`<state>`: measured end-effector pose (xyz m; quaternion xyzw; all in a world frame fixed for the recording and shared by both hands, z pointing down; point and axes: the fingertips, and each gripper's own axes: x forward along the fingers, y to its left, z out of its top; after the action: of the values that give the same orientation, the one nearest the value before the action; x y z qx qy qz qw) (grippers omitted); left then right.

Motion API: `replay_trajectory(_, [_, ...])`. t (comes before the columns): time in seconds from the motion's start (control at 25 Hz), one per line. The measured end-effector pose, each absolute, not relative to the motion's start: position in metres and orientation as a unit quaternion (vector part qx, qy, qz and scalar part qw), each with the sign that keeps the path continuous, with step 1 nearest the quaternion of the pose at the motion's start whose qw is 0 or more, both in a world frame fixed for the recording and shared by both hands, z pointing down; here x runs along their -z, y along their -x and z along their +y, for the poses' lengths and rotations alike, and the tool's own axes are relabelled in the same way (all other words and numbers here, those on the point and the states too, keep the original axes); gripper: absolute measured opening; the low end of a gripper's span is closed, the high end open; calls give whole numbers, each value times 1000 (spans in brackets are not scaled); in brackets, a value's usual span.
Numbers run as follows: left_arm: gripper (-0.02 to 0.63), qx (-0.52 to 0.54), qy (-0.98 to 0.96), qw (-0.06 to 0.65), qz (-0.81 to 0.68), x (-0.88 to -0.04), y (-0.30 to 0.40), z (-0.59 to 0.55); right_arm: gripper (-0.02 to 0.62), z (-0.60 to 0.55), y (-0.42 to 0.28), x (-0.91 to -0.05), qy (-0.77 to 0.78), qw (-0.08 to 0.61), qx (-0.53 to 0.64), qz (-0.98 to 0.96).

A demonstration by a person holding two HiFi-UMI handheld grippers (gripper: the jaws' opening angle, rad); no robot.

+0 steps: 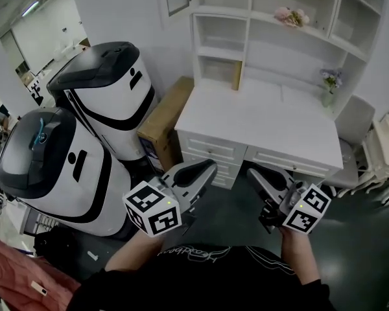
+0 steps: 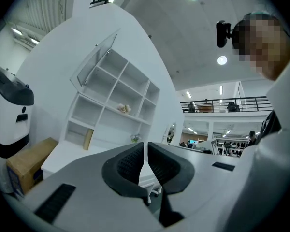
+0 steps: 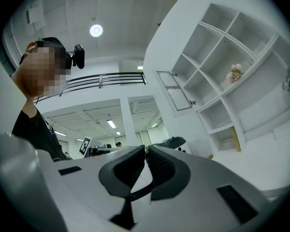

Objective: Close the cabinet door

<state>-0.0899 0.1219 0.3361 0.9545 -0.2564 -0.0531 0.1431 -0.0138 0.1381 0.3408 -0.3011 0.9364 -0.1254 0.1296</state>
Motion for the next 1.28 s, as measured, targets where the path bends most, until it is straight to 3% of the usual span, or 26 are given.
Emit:
replay_trajectory(0.64, [41, 56, -945, 114, -302, -324, 115, -40, 48, -12, 28, -330, 273, 133, 115, 946])
replay_trajectory(1.28, [54, 71, -937, 56, -338, -280, 196, -243, 48, -185, 75, -301, 286, 107, 99, 947])
